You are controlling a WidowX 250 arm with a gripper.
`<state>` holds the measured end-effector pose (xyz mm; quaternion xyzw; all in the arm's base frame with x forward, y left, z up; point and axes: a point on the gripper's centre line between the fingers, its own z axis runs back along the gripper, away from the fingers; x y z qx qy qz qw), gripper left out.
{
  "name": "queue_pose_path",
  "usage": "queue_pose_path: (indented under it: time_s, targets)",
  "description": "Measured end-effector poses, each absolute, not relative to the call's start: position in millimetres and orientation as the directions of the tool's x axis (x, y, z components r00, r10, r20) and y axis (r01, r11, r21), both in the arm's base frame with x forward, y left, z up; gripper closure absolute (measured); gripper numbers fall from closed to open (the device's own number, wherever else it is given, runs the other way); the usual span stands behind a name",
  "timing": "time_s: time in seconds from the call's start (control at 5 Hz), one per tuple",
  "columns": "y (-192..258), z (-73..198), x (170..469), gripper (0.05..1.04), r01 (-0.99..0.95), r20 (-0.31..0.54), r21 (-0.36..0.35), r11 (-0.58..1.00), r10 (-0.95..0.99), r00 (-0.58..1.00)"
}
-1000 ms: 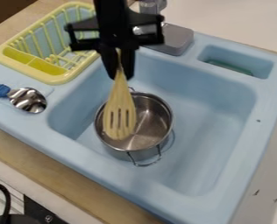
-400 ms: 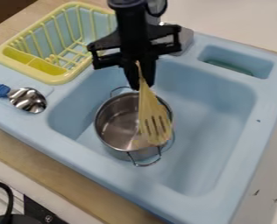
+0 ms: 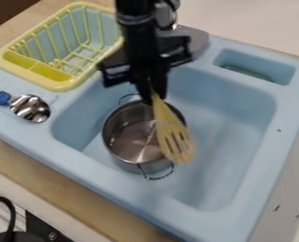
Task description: Mueve la espatula a la olla de plata
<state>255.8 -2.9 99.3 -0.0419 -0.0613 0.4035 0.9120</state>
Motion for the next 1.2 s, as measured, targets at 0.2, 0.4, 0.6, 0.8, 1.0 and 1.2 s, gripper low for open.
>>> queue_pose_path:
  time_s: [0.2, 0.4, 0.6, 0.8, 1.0, 1.2]
  targets:
    - [-11.8, 100.4, 254.3, 0.984, -0.733, 0.078, -0.113, 0.671, 0.742, 0.666]
    - [2.5, 97.8, 251.9, 0.984, -0.771, 0.084, -0.096, 0.629, 0.777, 0.624]
    - [11.6, 94.8, 248.7, 0.984, -0.783, 0.069, -0.093, 0.616, 0.788, 0.612]
    - [6.1, 91.1, 243.4, 0.984, -0.768, 0.06, -0.071, 0.636, 0.772, 0.633]
    - [5.4, 84.1, 236.6, 0.984, -0.764, 0.049, -0.055, 0.643, 0.766, 0.641]
    - [10.3, 80.2, 236.5, 0.956, -0.773, 0.047, -0.042, 0.632, 0.775, 0.631]
